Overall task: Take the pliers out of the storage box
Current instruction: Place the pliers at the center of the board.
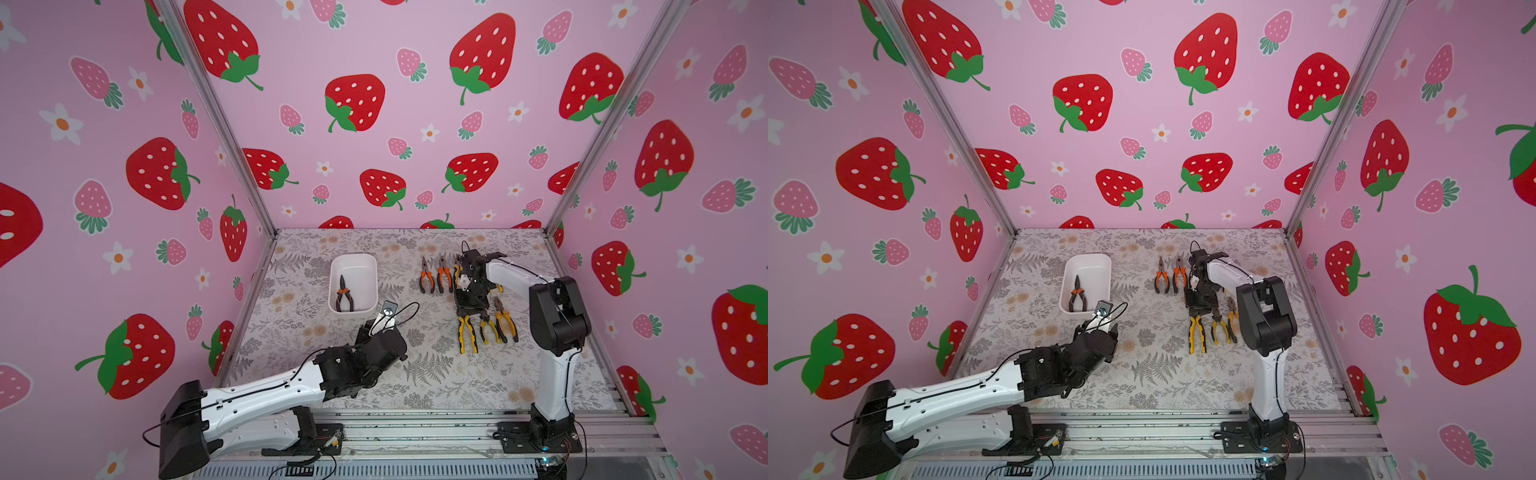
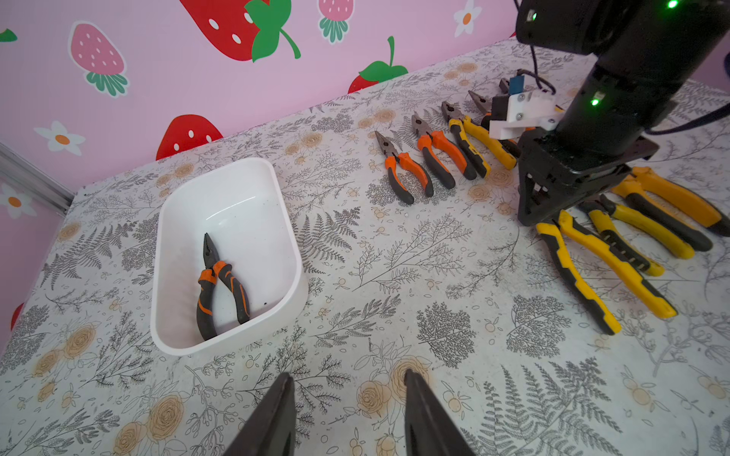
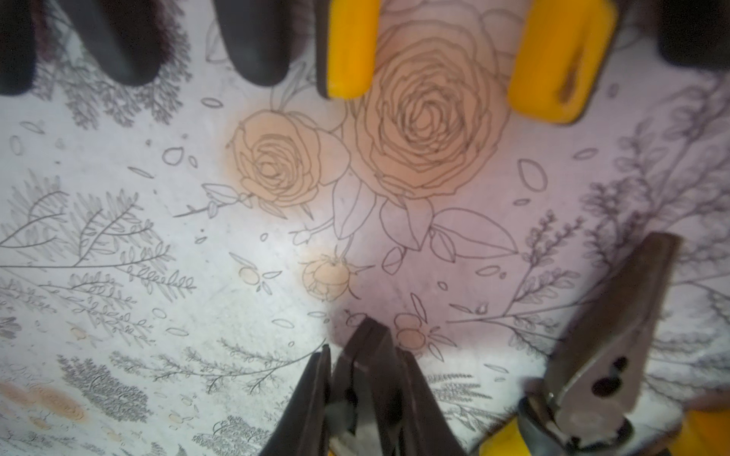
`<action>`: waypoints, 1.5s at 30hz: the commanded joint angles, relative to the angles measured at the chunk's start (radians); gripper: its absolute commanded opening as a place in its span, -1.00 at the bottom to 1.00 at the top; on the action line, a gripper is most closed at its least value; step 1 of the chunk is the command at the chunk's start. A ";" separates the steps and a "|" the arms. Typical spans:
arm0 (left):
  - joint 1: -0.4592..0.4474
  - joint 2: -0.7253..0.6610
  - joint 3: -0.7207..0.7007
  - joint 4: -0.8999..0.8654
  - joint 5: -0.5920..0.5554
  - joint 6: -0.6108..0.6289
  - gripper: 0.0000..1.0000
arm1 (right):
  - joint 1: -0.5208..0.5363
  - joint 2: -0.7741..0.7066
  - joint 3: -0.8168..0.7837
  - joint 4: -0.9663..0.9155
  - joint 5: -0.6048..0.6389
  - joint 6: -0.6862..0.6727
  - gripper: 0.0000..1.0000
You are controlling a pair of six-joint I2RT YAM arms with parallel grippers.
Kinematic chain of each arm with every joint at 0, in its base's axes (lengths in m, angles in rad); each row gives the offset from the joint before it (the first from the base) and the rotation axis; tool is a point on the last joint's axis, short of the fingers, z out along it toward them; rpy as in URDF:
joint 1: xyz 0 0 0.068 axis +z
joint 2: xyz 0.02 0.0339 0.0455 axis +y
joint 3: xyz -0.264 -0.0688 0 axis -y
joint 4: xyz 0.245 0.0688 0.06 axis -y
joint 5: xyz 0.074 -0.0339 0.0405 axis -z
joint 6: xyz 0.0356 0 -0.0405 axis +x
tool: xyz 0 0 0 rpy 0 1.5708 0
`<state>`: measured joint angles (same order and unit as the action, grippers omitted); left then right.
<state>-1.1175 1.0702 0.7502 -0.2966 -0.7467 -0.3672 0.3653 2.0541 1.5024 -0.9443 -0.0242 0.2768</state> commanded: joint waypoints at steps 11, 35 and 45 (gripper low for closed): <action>-0.005 0.005 0.009 -0.009 0.015 0.000 -0.08 | -0.034 0.075 0.018 0.009 0.098 -0.007 -0.56; -0.005 0.020 0.005 -0.009 0.030 -0.006 -0.07 | -0.035 0.091 0.026 -0.002 0.095 -0.016 -0.29; 0.040 0.041 0.053 -0.071 0.025 -0.015 0.02 | -0.033 -0.131 0.019 0.008 0.121 0.026 -0.21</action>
<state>-1.1034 1.1046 0.7525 -0.3199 -0.7197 -0.3725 0.3412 2.0392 1.5166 -0.9428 0.0570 0.2806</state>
